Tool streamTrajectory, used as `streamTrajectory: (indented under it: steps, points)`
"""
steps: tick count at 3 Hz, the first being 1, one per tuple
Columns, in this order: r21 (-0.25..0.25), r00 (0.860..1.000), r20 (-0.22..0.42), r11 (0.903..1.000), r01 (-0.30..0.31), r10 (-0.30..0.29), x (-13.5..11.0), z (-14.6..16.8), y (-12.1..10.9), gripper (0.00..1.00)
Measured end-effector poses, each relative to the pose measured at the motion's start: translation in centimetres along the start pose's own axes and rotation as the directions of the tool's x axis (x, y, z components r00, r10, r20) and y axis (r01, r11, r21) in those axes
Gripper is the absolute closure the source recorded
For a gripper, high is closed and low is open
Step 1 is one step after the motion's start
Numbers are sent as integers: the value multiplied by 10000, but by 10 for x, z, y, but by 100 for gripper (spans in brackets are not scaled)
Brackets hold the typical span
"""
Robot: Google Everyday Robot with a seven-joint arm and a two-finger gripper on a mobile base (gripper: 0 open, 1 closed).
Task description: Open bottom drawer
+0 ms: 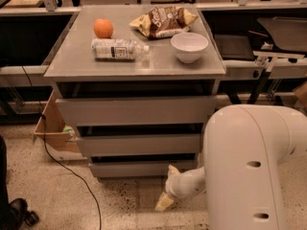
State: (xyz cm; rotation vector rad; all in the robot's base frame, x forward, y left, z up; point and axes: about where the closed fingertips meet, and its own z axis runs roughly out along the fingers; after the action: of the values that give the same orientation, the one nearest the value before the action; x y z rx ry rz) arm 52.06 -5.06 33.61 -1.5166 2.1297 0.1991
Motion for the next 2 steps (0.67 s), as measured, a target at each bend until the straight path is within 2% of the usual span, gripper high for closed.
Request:
streamTrajectory:
  steps: [1,2]
  points:
    - [266,9997,-210,9996,-87,93,15,10,-4,0]
    - [1233,9990,-442,9924,-24,79,40,30,-38,0]
